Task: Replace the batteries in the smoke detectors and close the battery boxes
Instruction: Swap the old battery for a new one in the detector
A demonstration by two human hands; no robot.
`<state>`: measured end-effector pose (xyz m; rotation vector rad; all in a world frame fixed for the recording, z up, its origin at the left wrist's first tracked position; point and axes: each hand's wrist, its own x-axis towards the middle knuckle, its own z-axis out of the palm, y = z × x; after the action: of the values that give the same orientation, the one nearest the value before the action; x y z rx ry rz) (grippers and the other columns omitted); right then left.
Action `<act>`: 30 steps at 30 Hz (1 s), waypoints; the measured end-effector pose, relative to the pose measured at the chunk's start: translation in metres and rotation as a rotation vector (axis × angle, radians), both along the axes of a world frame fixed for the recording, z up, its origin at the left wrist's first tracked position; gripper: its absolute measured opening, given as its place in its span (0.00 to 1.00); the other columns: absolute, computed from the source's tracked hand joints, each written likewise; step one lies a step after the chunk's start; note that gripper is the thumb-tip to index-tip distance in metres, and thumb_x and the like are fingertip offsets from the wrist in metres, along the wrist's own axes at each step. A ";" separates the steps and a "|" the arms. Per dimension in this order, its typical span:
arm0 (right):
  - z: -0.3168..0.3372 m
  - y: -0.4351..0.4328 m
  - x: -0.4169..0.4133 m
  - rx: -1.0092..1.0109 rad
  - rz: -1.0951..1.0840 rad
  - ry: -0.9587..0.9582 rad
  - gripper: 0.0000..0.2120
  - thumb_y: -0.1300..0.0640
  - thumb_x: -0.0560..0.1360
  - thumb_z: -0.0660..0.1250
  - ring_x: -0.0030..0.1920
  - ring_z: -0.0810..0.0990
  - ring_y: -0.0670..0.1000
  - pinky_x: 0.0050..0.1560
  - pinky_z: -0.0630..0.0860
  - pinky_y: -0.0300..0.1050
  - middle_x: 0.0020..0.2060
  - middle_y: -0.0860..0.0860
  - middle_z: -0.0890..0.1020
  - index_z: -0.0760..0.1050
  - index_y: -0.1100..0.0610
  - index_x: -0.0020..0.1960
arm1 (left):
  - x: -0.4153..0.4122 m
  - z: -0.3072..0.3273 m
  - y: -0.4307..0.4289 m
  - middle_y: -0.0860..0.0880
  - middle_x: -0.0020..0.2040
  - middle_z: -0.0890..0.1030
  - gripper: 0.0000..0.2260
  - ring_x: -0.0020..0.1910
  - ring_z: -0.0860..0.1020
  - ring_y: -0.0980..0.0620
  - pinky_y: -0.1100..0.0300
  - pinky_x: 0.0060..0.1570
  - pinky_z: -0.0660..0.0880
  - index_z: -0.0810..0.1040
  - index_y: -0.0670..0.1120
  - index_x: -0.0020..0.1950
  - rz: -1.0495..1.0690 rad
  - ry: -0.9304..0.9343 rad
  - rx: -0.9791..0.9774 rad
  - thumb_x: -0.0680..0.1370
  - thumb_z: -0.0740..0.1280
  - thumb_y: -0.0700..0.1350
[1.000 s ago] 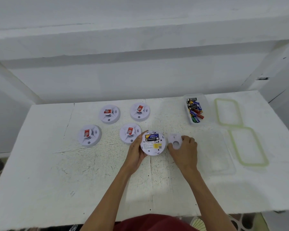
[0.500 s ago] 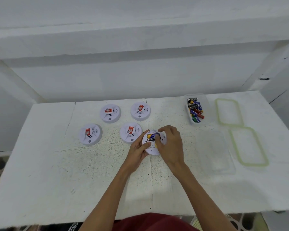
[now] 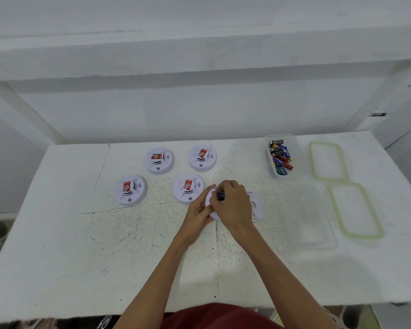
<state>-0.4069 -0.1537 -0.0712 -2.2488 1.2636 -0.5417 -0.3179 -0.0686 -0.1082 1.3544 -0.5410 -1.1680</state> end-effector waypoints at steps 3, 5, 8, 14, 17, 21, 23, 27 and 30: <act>0.005 -0.001 0.007 0.009 0.004 0.071 0.08 0.53 0.74 0.65 0.45 0.75 0.52 0.38 0.71 0.45 0.45 0.52 0.79 0.77 0.57 0.48 | -0.001 0.003 0.001 0.50 0.71 0.80 0.21 0.70 0.78 0.47 0.51 0.61 0.80 0.72 0.53 0.76 -0.001 -0.035 -0.014 0.85 0.62 0.35; 0.009 -0.002 0.011 0.029 0.015 0.127 0.09 0.54 0.75 0.64 0.47 0.74 0.53 0.39 0.70 0.44 0.47 0.53 0.78 0.76 0.58 0.50 | -0.002 0.003 0.002 0.51 0.69 0.81 0.21 0.69 0.79 0.48 0.53 0.58 0.81 0.73 0.53 0.75 0.002 -0.045 -0.020 0.85 0.61 0.34; 0.012 -0.002 0.015 0.031 0.029 0.210 0.12 0.52 0.76 0.64 0.51 0.73 0.53 0.42 0.73 0.46 0.51 0.53 0.75 0.75 0.58 0.54 | -0.002 -0.001 0.003 0.50 0.69 0.81 0.22 0.69 0.79 0.46 0.53 0.58 0.81 0.72 0.53 0.75 0.022 -0.057 0.000 0.85 0.63 0.35; 0.010 0.004 0.020 0.002 0.050 0.256 0.14 0.52 0.78 0.60 0.53 0.73 0.58 0.49 0.77 0.57 0.54 0.56 0.74 0.72 0.57 0.61 | -0.002 -0.001 0.003 0.48 0.70 0.80 0.21 0.69 0.79 0.46 0.50 0.59 0.81 0.72 0.55 0.75 0.035 -0.068 0.022 0.83 0.64 0.39; 0.007 0.006 0.020 -0.035 0.083 0.256 0.14 0.52 0.78 0.60 0.49 0.76 0.59 0.48 0.78 0.57 0.52 0.57 0.75 0.71 0.56 0.61 | -0.001 -0.004 0.003 0.48 0.68 0.82 0.22 0.67 0.80 0.46 0.54 0.56 0.81 0.73 0.57 0.73 0.035 -0.058 0.022 0.85 0.61 0.34; 0.005 0.005 0.016 -0.062 0.127 0.207 0.11 0.53 0.77 0.61 0.42 0.77 0.57 0.46 0.78 0.55 0.46 0.56 0.77 0.72 0.55 0.57 | -0.001 -0.003 0.002 0.47 0.66 0.83 0.21 0.65 0.82 0.47 0.56 0.53 0.82 0.73 0.55 0.73 0.023 -0.058 0.027 0.85 0.61 0.35; 0.005 0.003 0.013 -0.073 0.155 0.177 0.09 0.53 0.77 0.61 0.40 0.76 0.55 0.44 0.77 0.53 0.44 0.54 0.77 0.72 0.55 0.55 | 0.000 -0.004 0.002 0.46 0.67 0.82 0.21 0.64 0.82 0.47 0.54 0.52 0.82 0.72 0.53 0.75 0.023 -0.048 0.024 0.85 0.61 0.36; 0.002 -0.004 -0.002 -0.107 0.288 0.098 0.09 0.57 0.78 0.62 0.48 0.78 0.54 0.46 0.78 0.52 0.50 0.54 0.80 0.76 0.58 0.56 | 0.001 0.001 0.001 0.49 0.66 0.83 0.21 0.64 0.83 0.45 0.49 0.54 0.83 0.74 0.56 0.72 0.029 -0.001 0.023 0.85 0.60 0.34; 0.005 -0.015 -0.015 -0.074 0.358 0.072 0.12 0.60 0.80 0.62 0.55 0.78 0.53 0.54 0.76 0.45 0.58 0.54 0.79 0.76 0.59 0.62 | 0.001 0.003 -0.004 0.46 0.68 0.82 0.20 0.66 0.81 0.41 0.38 0.60 0.80 0.75 0.53 0.74 0.005 0.007 0.005 0.84 0.64 0.36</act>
<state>-0.4217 -0.1685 -0.0658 -2.5004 0.8525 -0.3801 -0.3172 -0.0723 -0.1055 1.3546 -0.5304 -1.1703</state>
